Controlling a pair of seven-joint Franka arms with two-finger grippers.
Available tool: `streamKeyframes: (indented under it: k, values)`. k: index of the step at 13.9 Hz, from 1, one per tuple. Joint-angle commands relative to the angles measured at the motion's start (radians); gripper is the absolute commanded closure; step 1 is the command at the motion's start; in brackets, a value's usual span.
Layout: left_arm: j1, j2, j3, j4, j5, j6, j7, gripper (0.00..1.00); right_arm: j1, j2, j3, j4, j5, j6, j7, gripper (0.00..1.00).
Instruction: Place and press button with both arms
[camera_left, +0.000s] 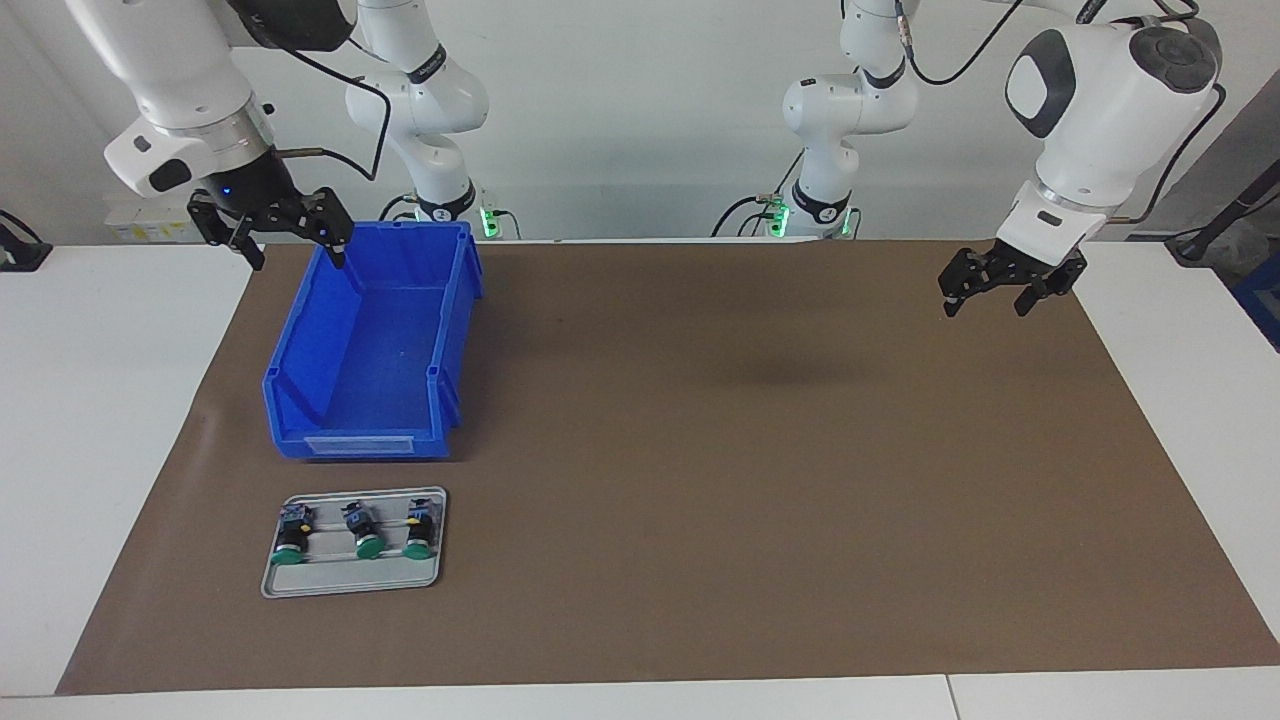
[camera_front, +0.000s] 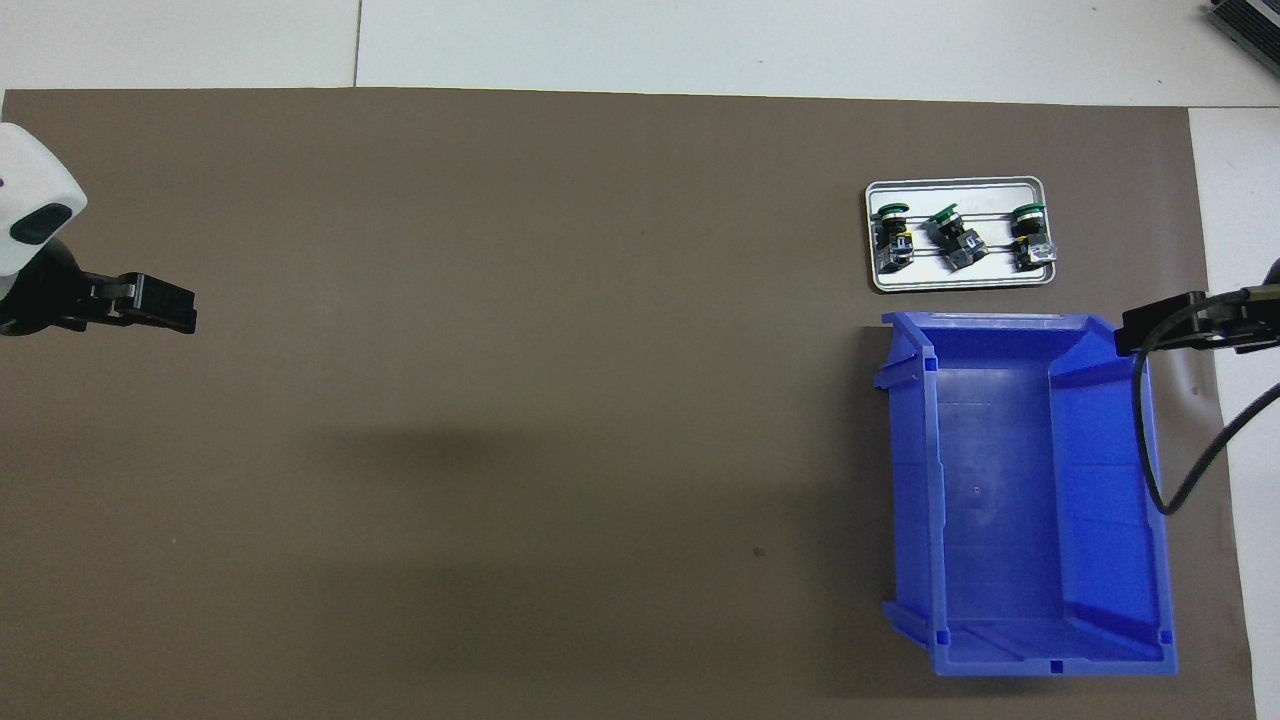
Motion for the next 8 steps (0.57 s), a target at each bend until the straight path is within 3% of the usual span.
streamKeyframes:
  k: [1, 5, 8]
  values:
    - [0.008, -0.029, -0.006, -0.033, 0.011, 0.012, -0.006, 0.00, -0.012, -0.021, 0.003, -0.027, 0.000, 0.007, -0.002, 0.00]
    - [0.008, -0.029, -0.006, -0.033, 0.011, 0.011, -0.006, 0.00, -0.010, -0.023, 0.003, -0.033, 0.000, 0.021, 0.001, 0.00]
    - [0.008, -0.029, -0.006, -0.033, 0.011, 0.011, -0.006, 0.00, -0.039, -0.006, 0.003, -0.082, 0.004, 0.172, -0.030, 0.00]
